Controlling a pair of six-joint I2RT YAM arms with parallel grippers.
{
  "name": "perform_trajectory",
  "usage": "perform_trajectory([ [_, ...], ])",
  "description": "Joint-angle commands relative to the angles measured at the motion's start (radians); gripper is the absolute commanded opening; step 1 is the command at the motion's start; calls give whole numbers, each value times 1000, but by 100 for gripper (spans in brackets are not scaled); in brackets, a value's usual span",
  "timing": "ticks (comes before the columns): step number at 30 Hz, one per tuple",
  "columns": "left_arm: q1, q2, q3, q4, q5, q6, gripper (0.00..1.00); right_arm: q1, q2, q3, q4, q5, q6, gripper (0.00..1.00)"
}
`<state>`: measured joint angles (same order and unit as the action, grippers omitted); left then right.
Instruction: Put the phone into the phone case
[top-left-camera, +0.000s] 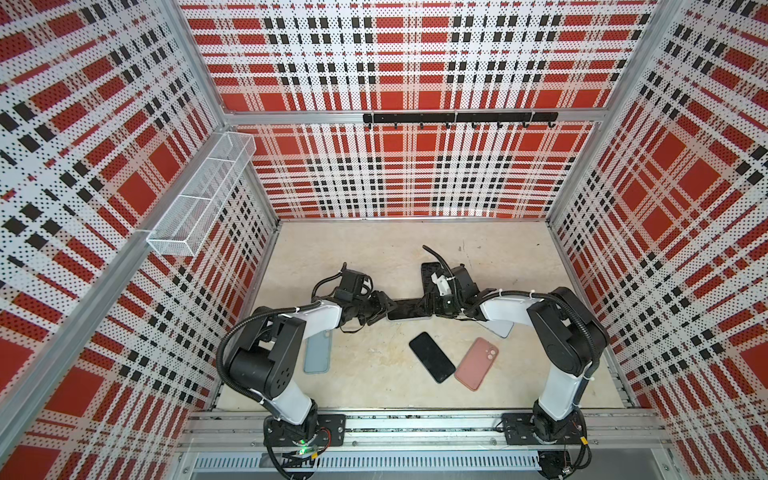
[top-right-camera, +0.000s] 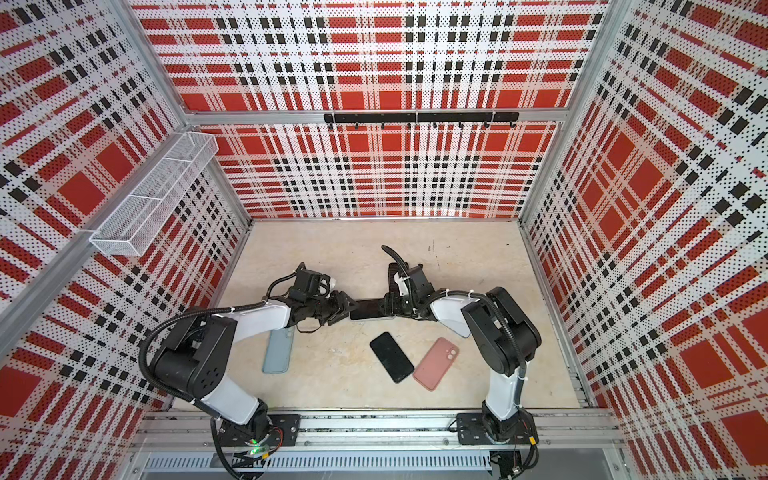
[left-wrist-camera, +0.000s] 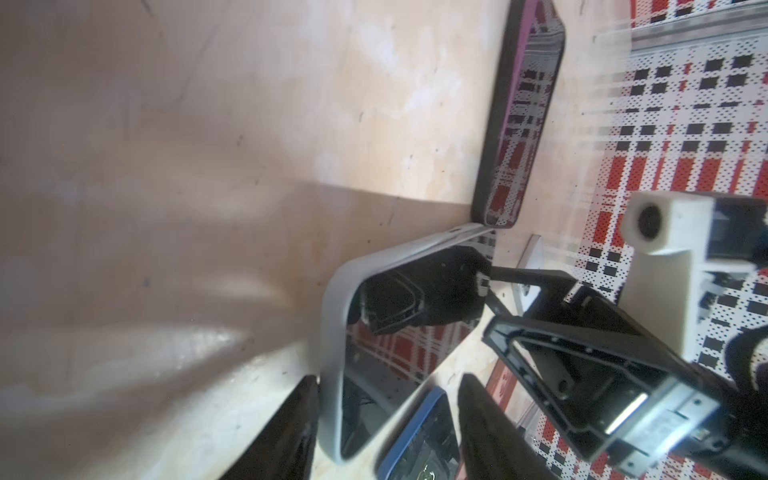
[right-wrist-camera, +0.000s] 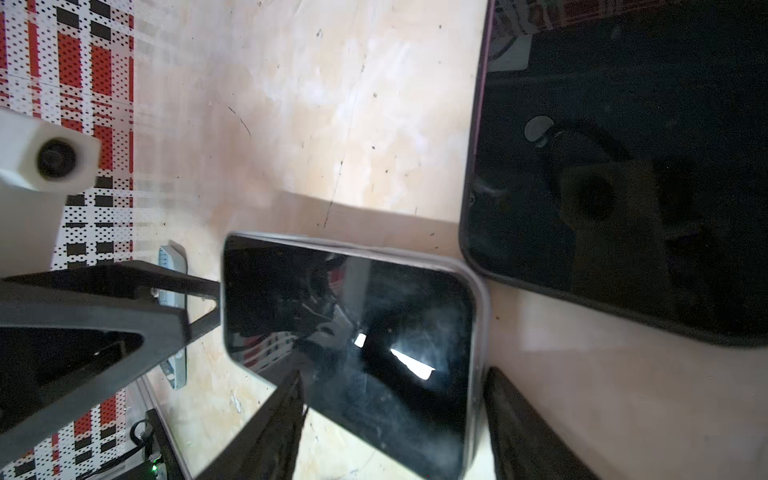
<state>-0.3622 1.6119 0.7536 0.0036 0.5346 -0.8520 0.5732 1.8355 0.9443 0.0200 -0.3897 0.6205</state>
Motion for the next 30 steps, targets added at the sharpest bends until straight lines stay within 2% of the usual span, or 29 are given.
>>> perform_trajectory([
  [1,-23,-48,3,121,87,-17,55,20,47,-29,4,-42,0,68],
  [10,-30,-12,-1,128,82,-27,49,20,37,-37,9,-39,2,65],
  [14,-41,3,15,131,80,-29,46,19,43,-37,12,-43,2,60],
  [25,-59,43,20,177,80,-51,32,20,64,-29,34,-63,16,49],
  [30,-65,55,15,230,87,-74,24,19,71,-27,37,-74,21,42],
])
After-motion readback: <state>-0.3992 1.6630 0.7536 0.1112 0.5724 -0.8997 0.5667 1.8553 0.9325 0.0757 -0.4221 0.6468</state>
